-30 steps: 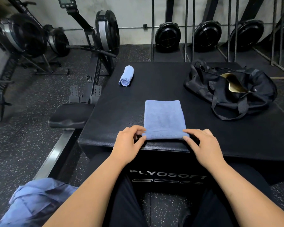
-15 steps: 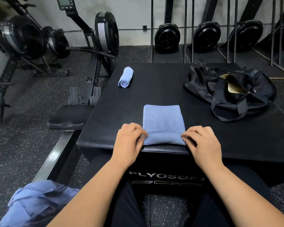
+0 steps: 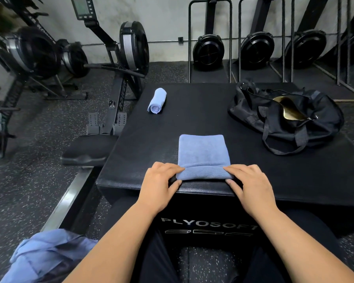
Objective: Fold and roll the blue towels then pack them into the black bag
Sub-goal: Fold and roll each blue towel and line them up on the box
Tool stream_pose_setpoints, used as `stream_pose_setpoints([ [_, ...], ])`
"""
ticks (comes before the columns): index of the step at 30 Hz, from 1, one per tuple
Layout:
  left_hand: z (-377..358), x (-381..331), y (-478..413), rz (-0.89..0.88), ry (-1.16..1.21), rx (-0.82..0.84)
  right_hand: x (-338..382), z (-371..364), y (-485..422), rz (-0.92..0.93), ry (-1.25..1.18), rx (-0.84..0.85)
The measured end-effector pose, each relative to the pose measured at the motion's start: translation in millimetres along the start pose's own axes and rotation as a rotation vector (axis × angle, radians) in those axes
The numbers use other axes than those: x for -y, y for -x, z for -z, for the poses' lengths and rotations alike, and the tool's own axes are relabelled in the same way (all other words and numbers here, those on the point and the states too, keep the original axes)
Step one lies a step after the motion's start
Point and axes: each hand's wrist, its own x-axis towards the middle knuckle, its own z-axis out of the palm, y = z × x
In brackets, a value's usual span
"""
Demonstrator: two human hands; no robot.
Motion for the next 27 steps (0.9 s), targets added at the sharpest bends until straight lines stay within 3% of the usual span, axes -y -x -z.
stream_pose_setpoints([
  [9,7.6,-7.7,0.4,0.248,0.324,0.012,15.0,18.2,-5.5,-0.343,-0.340,0.121],
  [15,7.0,-10.7,-1.9,0.280,0.337,0.037,18.8,21.0,-7.1,-0.398,-0.428,0.087],
  [20,1.7,-6.3,-3.3,0.142,0.199,-0.082,16.9,9.4,-3.4,-0.227,-0.046,-0.003],
  [24,2.1,-6.9,-3.3,-0.091,0.082,-0.172,11.5,5.7,-5.1,-0.037,-0.004,-0.154],
  [27,-1.9,-7.5,-2.5,-0.154,-0.005,-0.201,10.9,1.8,-3.5,0.051,0.017,-0.179],
])
